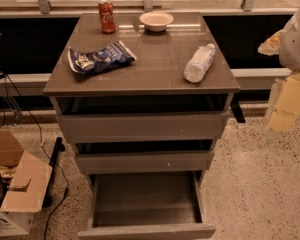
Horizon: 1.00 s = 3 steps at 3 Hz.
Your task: Close bottom drawer
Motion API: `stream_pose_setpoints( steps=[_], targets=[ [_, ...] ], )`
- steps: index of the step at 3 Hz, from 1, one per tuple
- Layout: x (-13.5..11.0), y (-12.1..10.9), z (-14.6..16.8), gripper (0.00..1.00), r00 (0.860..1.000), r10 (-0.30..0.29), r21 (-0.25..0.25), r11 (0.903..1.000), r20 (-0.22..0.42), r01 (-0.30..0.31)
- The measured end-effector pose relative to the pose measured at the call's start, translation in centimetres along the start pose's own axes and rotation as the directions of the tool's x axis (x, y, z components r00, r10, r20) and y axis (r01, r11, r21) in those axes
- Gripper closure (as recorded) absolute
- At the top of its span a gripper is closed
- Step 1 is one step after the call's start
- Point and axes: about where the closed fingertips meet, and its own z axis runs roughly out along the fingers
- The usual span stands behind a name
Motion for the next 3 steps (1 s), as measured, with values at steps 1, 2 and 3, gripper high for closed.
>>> stream_pose_setpoints(
  steps=[1, 2, 3],
  targets=[
    [0.0, 0.0, 0.0, 0.01, 1.000, 0.000, 0.002, 1.0000, 0.001, 0.000],
    [-0.1, -0.1, -0.2, 0.24, 1.000, -0.001, 0.012, 0.9999, 0.004, 0.001],
    [0.0, 1.4, 3.2, 0.47, 0.998, 0.018, -0.019, 0.9997, 0.056, -0.017]
  ],
)
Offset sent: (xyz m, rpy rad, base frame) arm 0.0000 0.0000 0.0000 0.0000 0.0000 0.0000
